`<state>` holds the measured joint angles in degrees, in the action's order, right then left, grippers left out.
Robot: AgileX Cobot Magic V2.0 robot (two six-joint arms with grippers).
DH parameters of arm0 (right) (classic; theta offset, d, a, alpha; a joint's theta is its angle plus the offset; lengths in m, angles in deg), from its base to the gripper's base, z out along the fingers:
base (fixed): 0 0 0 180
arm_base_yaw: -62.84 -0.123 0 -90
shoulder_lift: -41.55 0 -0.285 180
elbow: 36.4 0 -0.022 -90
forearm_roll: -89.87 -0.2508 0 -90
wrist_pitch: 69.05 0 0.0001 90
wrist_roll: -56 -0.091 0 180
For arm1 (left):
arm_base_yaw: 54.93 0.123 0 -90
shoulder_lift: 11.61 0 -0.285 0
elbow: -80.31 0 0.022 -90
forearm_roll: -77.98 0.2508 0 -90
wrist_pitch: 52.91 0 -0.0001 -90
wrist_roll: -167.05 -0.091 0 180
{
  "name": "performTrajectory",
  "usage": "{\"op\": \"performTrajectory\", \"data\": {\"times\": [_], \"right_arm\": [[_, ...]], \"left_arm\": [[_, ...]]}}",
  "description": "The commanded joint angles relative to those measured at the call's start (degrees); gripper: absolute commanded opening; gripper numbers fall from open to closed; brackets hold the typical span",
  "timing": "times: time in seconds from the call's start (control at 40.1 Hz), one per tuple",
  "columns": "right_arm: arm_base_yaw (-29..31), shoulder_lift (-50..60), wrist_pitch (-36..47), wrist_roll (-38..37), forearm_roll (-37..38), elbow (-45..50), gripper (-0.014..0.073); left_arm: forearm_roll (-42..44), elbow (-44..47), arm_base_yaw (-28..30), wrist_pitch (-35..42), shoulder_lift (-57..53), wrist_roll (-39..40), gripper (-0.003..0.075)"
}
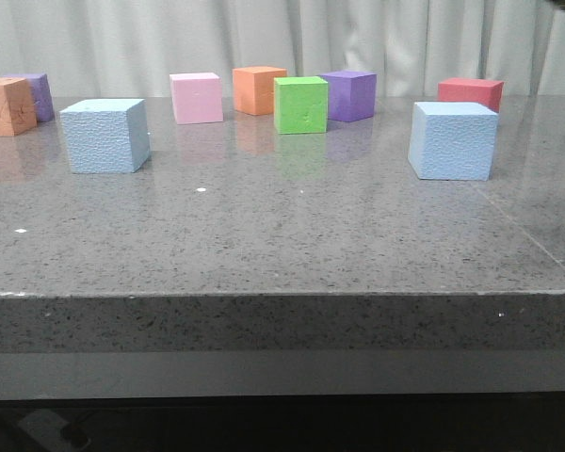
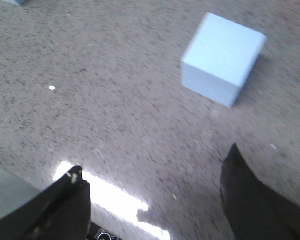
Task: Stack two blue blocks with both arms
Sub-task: 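Lower the right gripper over the nearer light blue cube and grasp it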
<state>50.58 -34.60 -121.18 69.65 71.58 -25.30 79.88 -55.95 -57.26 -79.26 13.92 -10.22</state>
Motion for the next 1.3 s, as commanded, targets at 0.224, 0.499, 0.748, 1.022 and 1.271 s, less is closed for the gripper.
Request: {"op": "performTrajectory", "data": {"times": [0.224, 0.499, 0.748, 1.022, 1.271], "right_arm": [[-7.32, -15.79, -3.57, -23.17, 19.34, -19.16, 0.0549], [-8.03, -26.63, -10.66, -30.13, 27.91, -31.92, 0.0551], [-6.93, -31.93, -10.55, -35.31, 28.06, -37.07, 0.0554], [-3.84, -34.19, -10.8, -35.73, 25.56, -37.07, 0.0604], [-2.23, -36.06, -9.78, -36.9, 19.39, -37.07, 0.0604]], "left_arm": [[0.05, -1.96, 0.17, 4.18, 0.93, 0.25, 0.0185], [0.05, -1.96, 0.17, 4.18, 0.93, 0.25, 0.0185], [0.05, -1.96, 0.17, 4.18, 0.93, 0.25, 0.0185], [0.05, -1.96, 0.17, 4.18, 0.93, 0.25, 0.0185], [0.05, -1.96, 0.17, 4.18, 0.93, 0.25, 0.0186]]}}
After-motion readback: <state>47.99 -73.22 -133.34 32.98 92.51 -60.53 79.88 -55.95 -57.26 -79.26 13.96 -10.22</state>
